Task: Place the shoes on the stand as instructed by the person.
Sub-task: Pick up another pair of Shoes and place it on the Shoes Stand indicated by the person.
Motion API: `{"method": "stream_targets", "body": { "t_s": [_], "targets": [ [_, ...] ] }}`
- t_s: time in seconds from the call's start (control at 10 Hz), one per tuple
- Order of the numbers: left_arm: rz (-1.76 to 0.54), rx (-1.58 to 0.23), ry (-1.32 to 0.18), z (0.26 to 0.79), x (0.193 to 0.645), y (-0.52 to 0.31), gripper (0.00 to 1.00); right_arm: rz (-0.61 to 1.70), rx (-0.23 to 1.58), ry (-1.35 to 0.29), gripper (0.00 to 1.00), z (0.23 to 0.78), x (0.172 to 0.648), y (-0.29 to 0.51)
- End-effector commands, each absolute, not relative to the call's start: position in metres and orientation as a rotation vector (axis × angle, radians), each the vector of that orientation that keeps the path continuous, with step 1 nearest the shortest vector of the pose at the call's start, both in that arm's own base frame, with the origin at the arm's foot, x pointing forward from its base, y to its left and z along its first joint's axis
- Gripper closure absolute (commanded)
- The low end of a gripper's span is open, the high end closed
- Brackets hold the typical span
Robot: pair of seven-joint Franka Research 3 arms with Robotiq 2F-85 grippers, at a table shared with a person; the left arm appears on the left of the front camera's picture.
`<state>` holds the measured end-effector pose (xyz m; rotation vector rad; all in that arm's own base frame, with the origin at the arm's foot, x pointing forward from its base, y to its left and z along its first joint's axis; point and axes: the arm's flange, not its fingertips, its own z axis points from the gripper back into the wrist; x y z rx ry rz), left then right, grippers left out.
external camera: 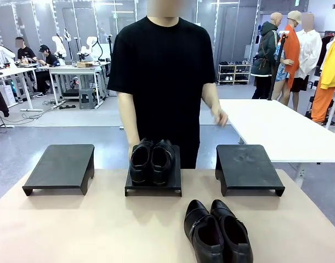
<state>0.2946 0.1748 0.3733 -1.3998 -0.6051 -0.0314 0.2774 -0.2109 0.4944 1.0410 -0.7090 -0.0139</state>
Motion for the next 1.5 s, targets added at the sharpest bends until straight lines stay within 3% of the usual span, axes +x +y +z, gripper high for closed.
{"method": "stream_targets", "body": {
  "t_s": [0.0, 1.4],
  "targets": [
    [-0.06, -1.393, -0.615, 0.3781, 0.2896, 0.1773, 0.0, -0.003, 1.05, -0.725, 0.0, 0.4951, 0.2775, -0.2112],
    [-0.06, -1.393, -0.615, 0.3781, 0.2896, 0.1773, 0.0, -0.014, 1.041, -0.709, 0.0, 0.4944, 0.2774, -0.2109]
  ]
}}
